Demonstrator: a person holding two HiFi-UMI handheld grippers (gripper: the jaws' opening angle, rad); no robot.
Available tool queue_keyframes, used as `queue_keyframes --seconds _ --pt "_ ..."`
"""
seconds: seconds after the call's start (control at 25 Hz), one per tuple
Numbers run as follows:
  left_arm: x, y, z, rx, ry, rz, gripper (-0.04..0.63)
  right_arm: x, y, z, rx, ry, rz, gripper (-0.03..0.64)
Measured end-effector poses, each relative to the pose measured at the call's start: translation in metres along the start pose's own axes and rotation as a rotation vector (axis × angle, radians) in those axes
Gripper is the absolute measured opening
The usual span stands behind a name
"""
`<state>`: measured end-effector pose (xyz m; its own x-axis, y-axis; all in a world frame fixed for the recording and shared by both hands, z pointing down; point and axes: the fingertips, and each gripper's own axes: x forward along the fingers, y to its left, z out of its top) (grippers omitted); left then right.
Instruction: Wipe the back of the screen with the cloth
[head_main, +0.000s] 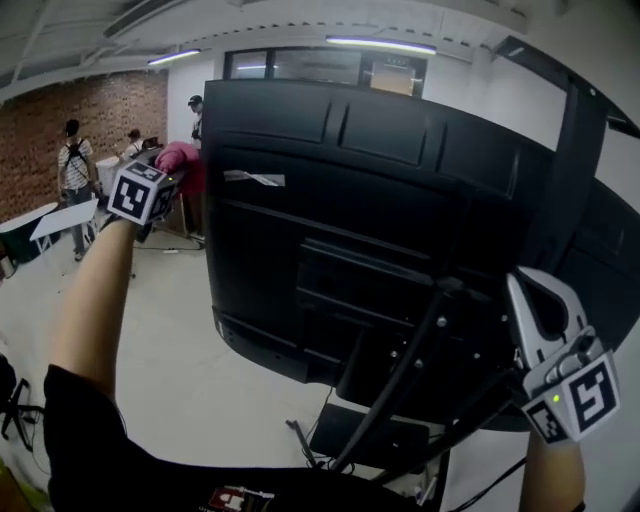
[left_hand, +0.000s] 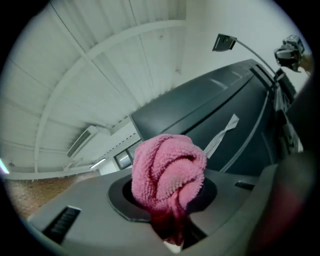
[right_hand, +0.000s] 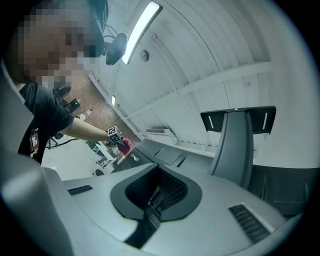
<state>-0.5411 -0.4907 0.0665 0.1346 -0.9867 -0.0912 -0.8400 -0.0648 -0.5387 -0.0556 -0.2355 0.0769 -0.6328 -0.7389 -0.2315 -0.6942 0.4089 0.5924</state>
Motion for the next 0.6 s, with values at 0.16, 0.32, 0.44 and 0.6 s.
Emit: queue_keyframes --seconds 0.16,0.32,0.44,0.6 --pt "0.031 -0.02 -0.023 0.026 0.122 0.008 0.115 0.001 -0.001 0.002 -0.006 0.012 -0.013 0.002" --pt "0.029 -0.044 0.002 0.094 0.118 0.001 0.115 -0.011 -0.006 -0.002 0.008 0.001 -0.018 0.002" --pt "0.023 -0.099 0.047 0.169 0.076 -0.079 0.115 -0.021 -0.01 -0.004 0.022 -0.012 -0.01 0.002" --pt "0.018 -0.188 0.113 0.254 0.009 -0.198 0.117 -0.03 -0.016 -0.007 0.032 -0.032 0.005 0.002"
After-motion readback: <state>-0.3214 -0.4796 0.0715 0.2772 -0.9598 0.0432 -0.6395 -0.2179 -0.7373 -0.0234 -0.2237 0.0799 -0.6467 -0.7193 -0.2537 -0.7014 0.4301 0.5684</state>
